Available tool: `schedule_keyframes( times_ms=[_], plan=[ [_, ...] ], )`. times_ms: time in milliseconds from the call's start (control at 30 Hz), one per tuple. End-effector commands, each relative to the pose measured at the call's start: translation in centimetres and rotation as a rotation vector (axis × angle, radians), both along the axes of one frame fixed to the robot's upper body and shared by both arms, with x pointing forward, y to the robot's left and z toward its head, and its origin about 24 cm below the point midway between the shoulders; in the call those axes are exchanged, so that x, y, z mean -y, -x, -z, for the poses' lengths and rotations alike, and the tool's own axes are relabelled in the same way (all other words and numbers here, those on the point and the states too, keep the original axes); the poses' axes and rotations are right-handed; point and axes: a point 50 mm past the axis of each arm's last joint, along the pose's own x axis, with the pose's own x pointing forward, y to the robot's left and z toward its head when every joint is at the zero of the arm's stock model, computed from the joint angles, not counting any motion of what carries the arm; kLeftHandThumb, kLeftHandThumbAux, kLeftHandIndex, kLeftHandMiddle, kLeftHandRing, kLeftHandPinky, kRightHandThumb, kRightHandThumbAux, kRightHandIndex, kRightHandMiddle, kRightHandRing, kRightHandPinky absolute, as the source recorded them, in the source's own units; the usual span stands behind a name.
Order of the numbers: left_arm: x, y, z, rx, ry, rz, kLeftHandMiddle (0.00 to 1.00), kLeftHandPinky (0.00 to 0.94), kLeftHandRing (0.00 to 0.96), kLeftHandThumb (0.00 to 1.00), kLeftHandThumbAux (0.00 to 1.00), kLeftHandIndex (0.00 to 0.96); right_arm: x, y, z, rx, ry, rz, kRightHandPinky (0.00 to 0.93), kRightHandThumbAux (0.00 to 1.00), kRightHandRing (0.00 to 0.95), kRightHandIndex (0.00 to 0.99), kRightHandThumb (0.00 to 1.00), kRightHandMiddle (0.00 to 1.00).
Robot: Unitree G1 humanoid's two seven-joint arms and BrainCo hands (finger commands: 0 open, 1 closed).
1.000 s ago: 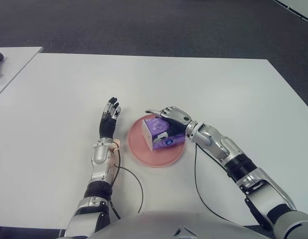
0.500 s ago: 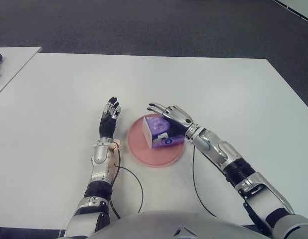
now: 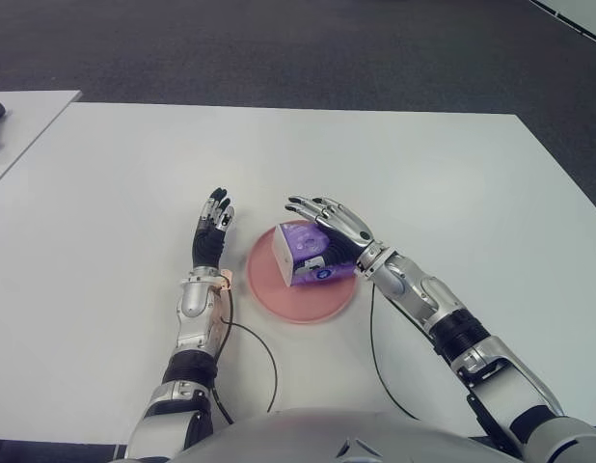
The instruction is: Put the tissue paper into the plate.
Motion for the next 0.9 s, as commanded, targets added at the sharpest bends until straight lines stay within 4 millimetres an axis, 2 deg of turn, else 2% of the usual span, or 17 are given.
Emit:
schedule_keyframes(
  times_ms=[33,433,733,900],
  plan=[
    [0.1,0.1,0.2,-0.02,-0.007,0.002,0.0,0.0,0.0,0.0,0.436,0.0,0.2,0.1,0.0,-0.016,-0.01,-0.012,0.0,0.254,0.0,0.0,0.131,0.0],
    [0.1,0.0,0.2,-0.009,-0.007,-0.005,0.0,0.0,0.0,0.0,0.433,0.0,0.5,-0.2,-1.5,-0.016,-0.056,-0.022,0.0,0.265,0.0,0.0,0.094,0.0],
    [0.1,-0.1,0.1,-0.008,-0.006,0.004,0.0,0.0,0.0,0.007,0.429,0.0,2.4,-1.8,-5.0,-0.03,-0.161,0.014,0.0,0.256,0.0,0.0,0.072,0.0],
    [0.1,-0.1,0.1,-0.011,-0.007,0.01,0.0,0.0,0.0,0.008,0.432,0.0,3.3,-1.5,-6.9,-0.066,-0.273,0.051,0.0,0.234,0.0,0.0,0.08,0.0]
  ],
)
